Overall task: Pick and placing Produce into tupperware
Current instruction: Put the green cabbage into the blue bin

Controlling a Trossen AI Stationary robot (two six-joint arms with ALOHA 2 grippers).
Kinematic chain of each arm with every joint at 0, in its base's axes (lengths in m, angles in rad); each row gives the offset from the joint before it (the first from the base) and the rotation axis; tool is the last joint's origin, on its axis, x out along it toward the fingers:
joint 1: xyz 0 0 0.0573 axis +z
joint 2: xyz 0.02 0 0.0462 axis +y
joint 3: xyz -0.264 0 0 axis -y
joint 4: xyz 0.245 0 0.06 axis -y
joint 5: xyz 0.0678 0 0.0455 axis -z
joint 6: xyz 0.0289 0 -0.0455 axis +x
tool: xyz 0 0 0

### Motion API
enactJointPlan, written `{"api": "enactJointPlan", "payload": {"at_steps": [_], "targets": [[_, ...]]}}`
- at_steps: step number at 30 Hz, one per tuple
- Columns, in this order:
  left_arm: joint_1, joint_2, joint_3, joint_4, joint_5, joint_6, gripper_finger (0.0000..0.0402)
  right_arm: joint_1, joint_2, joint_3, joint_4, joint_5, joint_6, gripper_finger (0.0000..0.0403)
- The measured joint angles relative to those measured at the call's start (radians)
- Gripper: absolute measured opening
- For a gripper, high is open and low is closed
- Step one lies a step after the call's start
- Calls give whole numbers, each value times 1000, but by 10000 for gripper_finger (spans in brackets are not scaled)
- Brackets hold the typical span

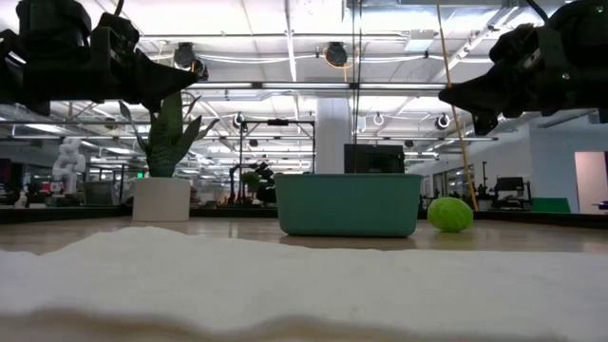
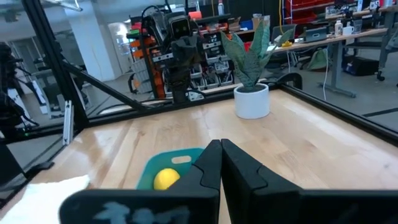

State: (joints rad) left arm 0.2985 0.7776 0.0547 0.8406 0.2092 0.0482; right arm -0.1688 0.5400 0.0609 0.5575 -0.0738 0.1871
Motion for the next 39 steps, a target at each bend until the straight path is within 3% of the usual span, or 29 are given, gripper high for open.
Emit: {"api": "enactJointPlan", "payload": {"at_steps": [7,20,29,39], "targets": [[0,0,0,-1,0,25,9,0,38,87,-55,0,51,0],[0,0,0,-13,0,34,20,0,210,398,-460,79,118,0],[0,0,0,-24,0,30,2,0,298,496,-605,79,173,0],[0,0,0,-24,-1,30,23,-1,391,639,-839,79,207,0]]}}
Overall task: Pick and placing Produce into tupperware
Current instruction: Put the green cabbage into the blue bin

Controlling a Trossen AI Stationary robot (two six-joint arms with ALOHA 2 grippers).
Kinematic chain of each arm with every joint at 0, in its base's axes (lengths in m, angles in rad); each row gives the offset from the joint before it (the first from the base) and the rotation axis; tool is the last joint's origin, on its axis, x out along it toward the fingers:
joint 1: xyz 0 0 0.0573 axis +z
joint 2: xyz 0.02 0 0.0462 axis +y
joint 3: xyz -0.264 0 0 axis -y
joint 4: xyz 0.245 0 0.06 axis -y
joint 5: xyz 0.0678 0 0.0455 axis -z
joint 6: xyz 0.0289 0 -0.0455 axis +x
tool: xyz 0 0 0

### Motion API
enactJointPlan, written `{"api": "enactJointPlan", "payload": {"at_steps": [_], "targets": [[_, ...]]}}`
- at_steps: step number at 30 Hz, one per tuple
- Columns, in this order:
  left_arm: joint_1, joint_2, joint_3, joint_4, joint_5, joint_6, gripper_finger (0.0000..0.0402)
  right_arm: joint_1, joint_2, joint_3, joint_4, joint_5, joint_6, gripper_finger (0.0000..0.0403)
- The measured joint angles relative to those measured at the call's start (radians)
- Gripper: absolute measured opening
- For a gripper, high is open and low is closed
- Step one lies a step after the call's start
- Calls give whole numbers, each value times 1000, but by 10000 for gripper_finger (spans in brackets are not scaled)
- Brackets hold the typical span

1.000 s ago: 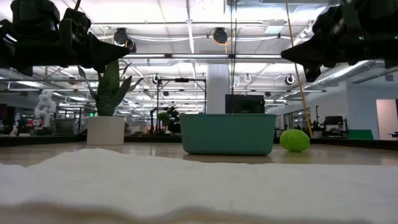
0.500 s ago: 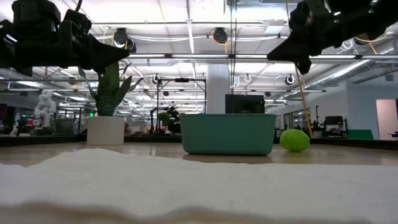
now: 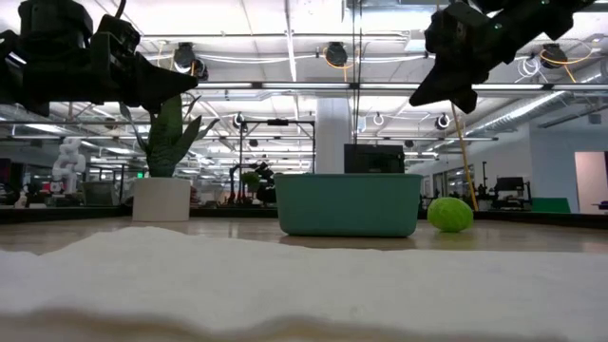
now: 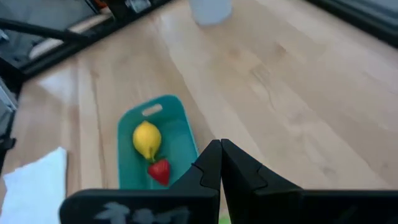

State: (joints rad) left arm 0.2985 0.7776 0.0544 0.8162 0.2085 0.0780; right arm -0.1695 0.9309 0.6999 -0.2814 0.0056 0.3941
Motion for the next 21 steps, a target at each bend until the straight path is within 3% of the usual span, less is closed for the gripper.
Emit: {"api": "enactJointPlan", "payload": {"at_steps": [10,21], "targets": [[0,0,0,-4,0,19,2,-21,114,111,-246,-3,92,0],[0,0,0,-14,-1,22,24,-21,231,228,-385,-8,100,11]]}}
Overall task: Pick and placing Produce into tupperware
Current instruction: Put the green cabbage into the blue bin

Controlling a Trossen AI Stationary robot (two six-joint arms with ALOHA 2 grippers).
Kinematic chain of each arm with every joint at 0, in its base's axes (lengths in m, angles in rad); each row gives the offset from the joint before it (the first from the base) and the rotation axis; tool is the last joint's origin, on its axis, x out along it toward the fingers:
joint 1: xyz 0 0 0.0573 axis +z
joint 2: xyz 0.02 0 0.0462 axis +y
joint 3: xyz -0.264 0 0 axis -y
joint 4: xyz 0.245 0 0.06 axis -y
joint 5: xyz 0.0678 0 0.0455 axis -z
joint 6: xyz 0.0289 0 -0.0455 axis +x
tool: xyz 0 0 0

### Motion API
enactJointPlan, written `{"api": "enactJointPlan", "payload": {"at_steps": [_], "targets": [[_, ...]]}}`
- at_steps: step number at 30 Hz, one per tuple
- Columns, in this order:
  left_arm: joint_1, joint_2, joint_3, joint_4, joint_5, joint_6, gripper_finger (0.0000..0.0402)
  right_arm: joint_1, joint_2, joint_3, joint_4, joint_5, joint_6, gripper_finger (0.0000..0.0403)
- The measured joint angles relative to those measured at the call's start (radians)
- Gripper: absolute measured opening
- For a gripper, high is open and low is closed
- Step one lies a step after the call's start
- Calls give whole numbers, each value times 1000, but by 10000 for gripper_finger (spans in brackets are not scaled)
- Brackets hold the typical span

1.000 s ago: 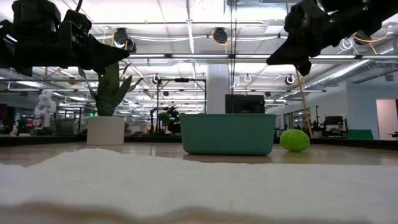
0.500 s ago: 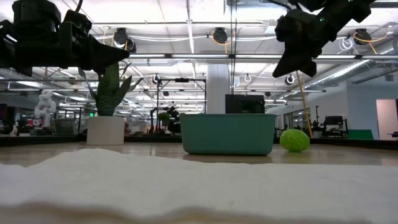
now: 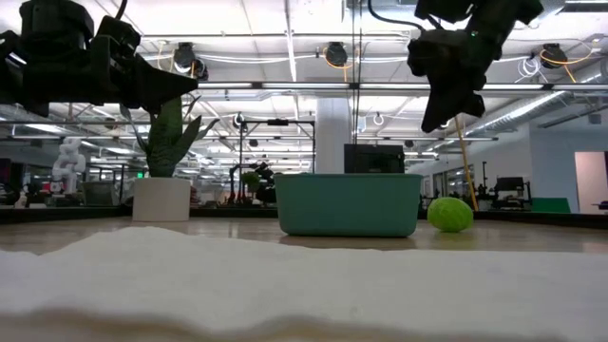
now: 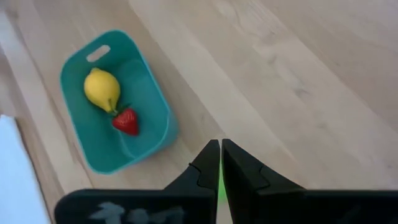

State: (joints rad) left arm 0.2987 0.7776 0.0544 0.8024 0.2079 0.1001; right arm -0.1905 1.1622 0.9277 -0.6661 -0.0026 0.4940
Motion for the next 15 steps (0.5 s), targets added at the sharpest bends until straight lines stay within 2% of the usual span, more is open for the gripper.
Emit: {"api": "enactJointPlan", "payload": {"at_steps": [9,15], "targets": [[0,0,0,-8,-10,21,2,2,147,217,-273,-23,-84,12],[0,0,0,-16,-10,27,18,2,241,244,-318,-103,-121,12]]}}
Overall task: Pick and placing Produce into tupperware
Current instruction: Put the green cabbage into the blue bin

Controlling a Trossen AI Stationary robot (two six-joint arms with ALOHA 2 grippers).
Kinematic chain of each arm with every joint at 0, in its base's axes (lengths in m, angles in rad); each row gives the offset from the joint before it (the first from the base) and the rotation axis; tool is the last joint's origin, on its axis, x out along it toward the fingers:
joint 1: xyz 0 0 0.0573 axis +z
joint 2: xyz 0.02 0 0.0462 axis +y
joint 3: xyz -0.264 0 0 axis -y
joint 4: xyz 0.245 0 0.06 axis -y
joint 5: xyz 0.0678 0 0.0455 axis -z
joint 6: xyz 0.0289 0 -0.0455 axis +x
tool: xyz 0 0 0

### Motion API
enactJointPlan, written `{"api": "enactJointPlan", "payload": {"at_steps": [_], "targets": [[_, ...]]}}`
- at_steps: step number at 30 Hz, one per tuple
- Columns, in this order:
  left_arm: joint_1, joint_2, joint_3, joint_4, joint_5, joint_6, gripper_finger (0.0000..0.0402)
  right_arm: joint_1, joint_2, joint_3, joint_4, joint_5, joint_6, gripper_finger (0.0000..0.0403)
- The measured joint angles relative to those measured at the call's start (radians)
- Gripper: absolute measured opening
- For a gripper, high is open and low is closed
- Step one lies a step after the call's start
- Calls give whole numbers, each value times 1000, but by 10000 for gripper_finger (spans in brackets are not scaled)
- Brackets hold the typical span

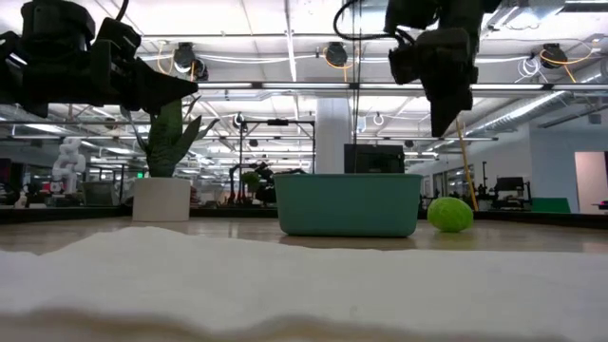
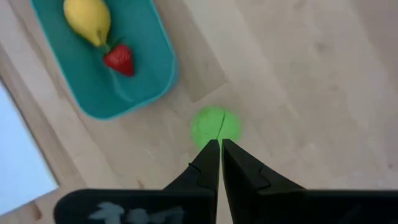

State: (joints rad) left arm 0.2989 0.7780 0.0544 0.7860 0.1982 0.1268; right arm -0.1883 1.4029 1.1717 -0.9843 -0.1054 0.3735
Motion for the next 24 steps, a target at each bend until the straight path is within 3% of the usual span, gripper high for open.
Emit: {"api": "enactJointPlan", "payload": {"at_steps": [7,15,24], "targets": [[0,0,0,-3,0,0,26,0,57,0,-8,0,9,12],[0,0,0,-6,0,0,26,0,56,0,7,56,165,12],[0,0,0,-8,0,-7,26,2,56,0,3,49,143,18]]}}
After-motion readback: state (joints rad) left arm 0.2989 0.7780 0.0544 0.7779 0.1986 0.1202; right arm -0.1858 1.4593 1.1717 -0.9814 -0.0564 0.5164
